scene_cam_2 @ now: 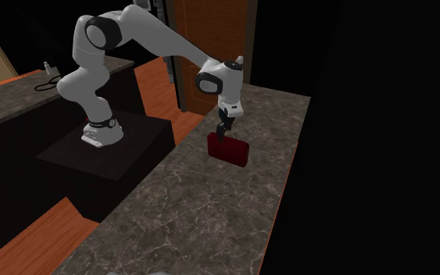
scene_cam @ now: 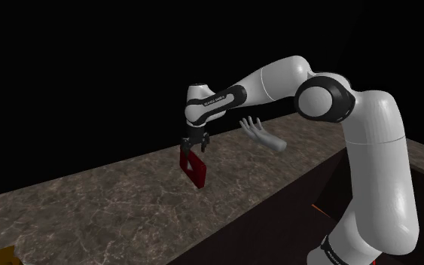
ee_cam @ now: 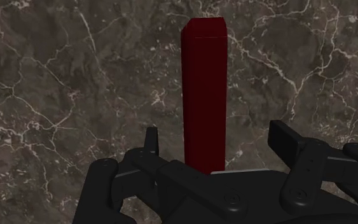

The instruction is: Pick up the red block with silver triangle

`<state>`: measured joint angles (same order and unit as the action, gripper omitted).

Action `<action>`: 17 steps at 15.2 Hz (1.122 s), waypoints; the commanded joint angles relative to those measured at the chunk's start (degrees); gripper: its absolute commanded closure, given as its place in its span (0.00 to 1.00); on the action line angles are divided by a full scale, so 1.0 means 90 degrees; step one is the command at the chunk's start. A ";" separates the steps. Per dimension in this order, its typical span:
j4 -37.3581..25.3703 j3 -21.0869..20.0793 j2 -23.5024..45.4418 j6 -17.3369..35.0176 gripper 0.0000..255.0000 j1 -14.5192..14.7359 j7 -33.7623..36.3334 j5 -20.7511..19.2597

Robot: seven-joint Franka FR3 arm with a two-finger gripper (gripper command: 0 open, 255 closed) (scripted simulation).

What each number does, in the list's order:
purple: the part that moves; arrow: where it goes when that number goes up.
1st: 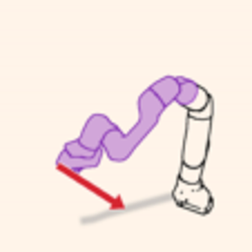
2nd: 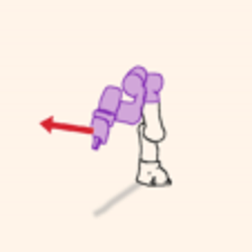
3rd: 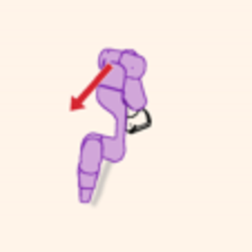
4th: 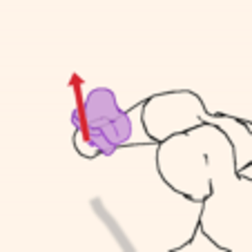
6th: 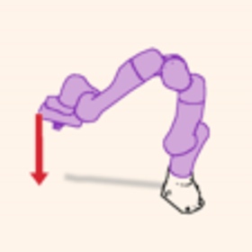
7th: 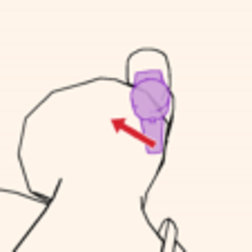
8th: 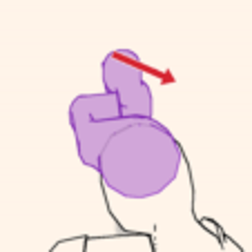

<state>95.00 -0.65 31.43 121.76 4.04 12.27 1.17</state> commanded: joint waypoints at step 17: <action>0.0012 -0.0001 0.0265 0.0281 1.00 0.0005 0.0000 0.0001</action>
<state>95.20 -0.65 34.04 124.57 4.06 12.24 1.18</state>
